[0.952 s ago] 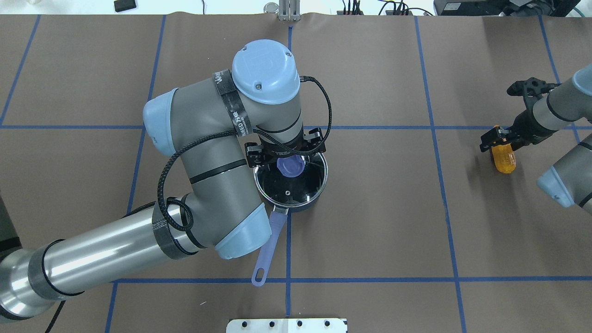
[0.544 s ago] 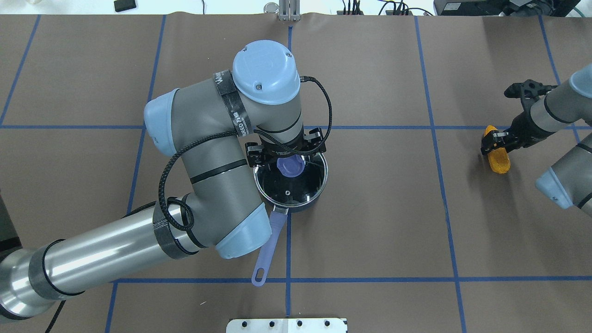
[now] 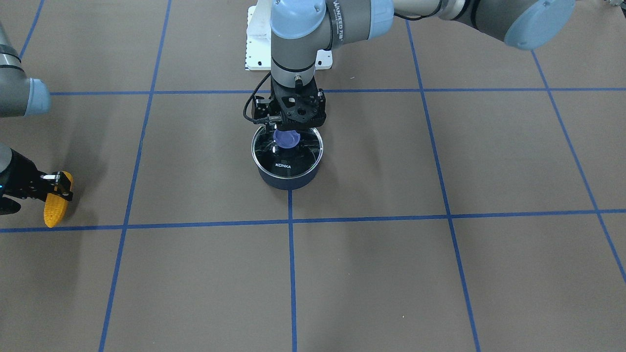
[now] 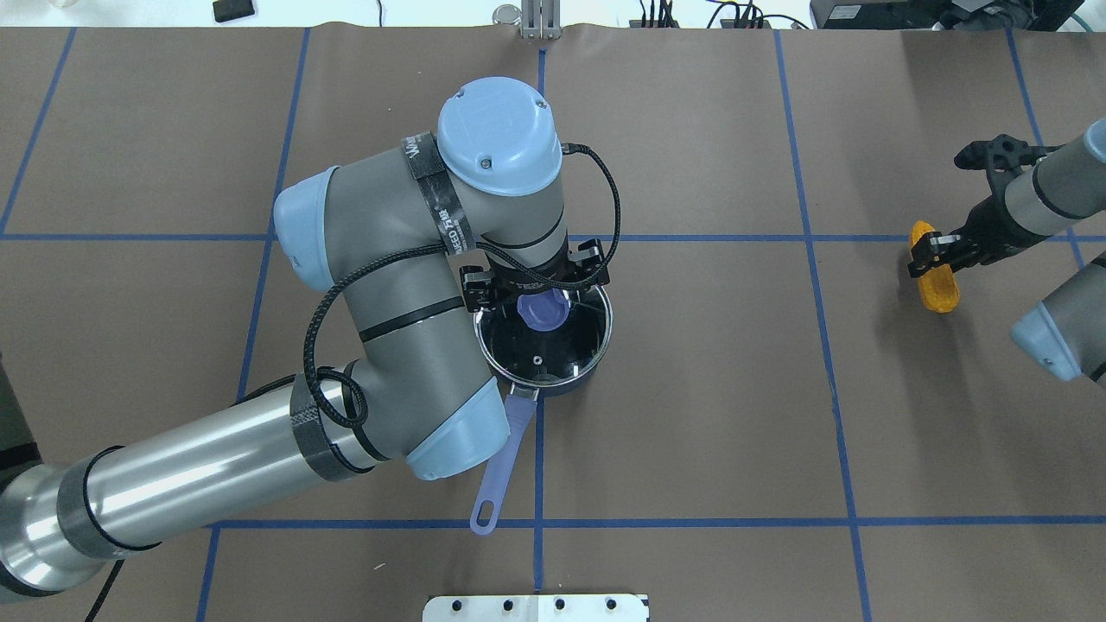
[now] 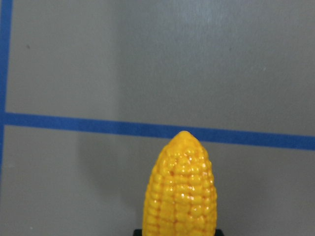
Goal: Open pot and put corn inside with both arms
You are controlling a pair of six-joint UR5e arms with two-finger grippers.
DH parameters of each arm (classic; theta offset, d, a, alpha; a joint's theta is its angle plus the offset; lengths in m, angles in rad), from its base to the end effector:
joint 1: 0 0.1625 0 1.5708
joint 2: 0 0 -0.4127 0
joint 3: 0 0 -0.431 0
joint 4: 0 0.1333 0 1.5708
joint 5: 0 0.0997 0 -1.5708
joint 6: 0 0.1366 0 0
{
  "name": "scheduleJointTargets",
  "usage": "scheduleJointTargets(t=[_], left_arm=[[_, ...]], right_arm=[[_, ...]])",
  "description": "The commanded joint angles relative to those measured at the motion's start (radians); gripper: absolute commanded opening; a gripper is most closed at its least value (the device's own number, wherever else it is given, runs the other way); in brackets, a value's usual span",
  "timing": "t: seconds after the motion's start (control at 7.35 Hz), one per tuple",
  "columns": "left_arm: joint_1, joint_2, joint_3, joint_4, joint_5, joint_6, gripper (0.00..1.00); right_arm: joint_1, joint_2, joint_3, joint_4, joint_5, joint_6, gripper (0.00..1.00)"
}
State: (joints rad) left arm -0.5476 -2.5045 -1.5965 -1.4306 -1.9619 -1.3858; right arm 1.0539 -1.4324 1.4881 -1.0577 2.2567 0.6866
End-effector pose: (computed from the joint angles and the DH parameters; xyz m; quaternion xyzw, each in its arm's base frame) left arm 0.5891 -0.4543 0.0685 -0.0265 0.4286 -0.0861 0.8990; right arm -0.2698 -0.5693 0.5826 0.0351 -0.4156 -0.0174 0.9087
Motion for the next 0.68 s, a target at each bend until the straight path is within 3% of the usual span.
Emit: scheduleJointTargets(t=[0.0,0.27,0.54], left_arm=[[0.000,-0.010,0.062,-0.053,0.000,-0.001,0.97],[0.000,-0.016,0.102,-0.094,0.002,-0.002,0.97],[0.000,-0.016,0.102,-0.094,0.002,0.001,0.95]], right_arm=[[0.072,0.033,0.027,-0.024,0.033,0.005,0.03],[0.098,0.096,0.056,-0.137,0.032,0.005,0.01],[0.120,0.109,0.093,-0.177,0.033,0.005,0.00]])
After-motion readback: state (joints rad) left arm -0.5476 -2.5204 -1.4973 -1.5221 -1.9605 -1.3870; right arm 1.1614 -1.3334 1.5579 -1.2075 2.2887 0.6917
